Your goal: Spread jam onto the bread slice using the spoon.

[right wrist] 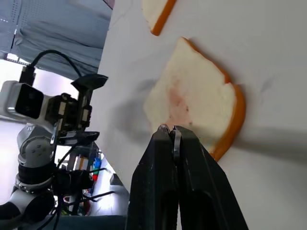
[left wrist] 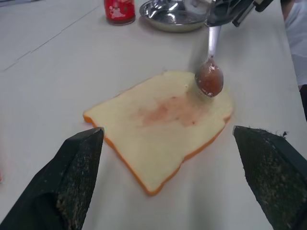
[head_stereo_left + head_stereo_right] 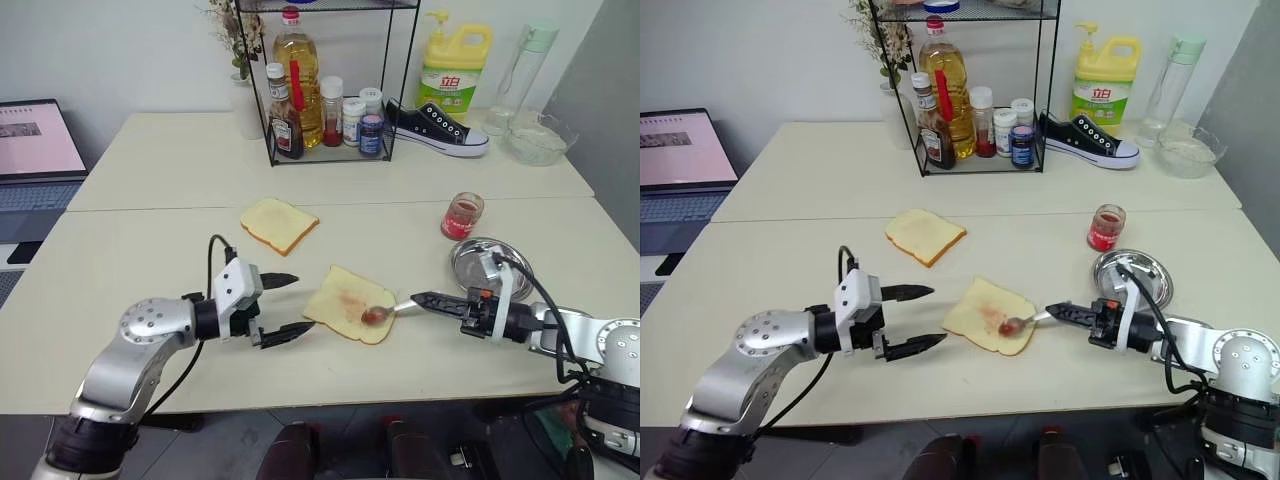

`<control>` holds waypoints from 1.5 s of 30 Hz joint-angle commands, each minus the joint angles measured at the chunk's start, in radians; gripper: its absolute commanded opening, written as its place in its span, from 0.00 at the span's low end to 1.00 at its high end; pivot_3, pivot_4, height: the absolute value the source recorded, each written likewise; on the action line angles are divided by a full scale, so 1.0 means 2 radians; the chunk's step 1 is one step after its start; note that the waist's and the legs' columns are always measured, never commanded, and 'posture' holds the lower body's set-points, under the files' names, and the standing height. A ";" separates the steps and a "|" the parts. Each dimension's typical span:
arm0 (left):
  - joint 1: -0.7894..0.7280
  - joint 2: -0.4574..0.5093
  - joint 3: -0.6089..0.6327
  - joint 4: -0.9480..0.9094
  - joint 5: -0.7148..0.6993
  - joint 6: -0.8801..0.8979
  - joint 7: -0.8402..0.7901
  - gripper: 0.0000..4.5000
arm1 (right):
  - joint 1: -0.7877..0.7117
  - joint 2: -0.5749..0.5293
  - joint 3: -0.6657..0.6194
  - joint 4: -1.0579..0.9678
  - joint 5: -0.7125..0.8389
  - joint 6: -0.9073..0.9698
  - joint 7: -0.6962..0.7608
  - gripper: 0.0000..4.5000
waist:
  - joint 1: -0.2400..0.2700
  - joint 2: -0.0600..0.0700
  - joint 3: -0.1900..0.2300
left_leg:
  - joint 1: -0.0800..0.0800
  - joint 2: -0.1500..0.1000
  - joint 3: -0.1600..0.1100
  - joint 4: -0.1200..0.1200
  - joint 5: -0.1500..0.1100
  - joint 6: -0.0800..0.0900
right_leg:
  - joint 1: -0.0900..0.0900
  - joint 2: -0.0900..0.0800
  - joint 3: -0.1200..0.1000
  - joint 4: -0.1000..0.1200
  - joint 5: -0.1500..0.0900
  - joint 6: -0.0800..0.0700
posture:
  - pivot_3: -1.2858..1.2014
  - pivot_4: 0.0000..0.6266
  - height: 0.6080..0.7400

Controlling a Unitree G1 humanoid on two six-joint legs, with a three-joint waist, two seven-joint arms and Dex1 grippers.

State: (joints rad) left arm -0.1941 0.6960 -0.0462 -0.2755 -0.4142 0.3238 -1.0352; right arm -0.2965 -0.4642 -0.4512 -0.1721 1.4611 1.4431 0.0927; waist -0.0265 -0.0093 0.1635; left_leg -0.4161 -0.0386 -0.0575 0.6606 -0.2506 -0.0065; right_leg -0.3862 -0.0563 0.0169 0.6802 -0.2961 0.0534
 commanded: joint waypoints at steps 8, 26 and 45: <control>-0.221 -0.073 -0.086 0.082 0.012 0.036 -0.041 1.00 | 0.100 -0.036 -0.095 -0.131 0.102 -0.214 -0.223 0.00 | 0.008 -0.001 0.000 | -0.001 -0.001 0.001 0.001 0.000 0.000 | 0.000 0.000 0.000 0.000 0.000 0.000 | 0.52 0.24 1.00; -0.336 -0.184 -0.144 0.274 0.077 -0.036 -0.108 1.00 | 0.106 -0.117 -0.112 0.071 0.060 -0.255 -0.116 0.00 | -0.001 -0.001 0.001 | 0.000 0.000 0.002 0.001 0.000 0.000 | 0.000 0.000 0.000 0.000 0.000 0.000 | 0.52 0.24 1.00; -0.338 -0.192 -0.145 0.271 0.085 -0.036 -0.121 1.00 | 0.082 -0.072 -0.121 0.158 -0.022 -0.276 -0.080 0.37 | 0.000 -0.001 0.000 | 0.000 0.000 0.002 0.001 0.000 0.000 | 0.000 0.000 0.000 0.000 0.000 0.000 | 0.52 0.24 1.00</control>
State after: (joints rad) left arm -0.8392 0.3169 -0.3459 0.2799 -0.2470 0.2721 -1.2702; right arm -0.1332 -0.6064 -0.6507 0.1612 1.4213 0.9062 -0.0646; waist -0.0263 -0.0113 0.1644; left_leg -0.4165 -0.0392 -0.0536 0.6622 -0.2508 -0.0057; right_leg -0.3856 -0.0559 0.0166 0.6797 -0.2961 0.0540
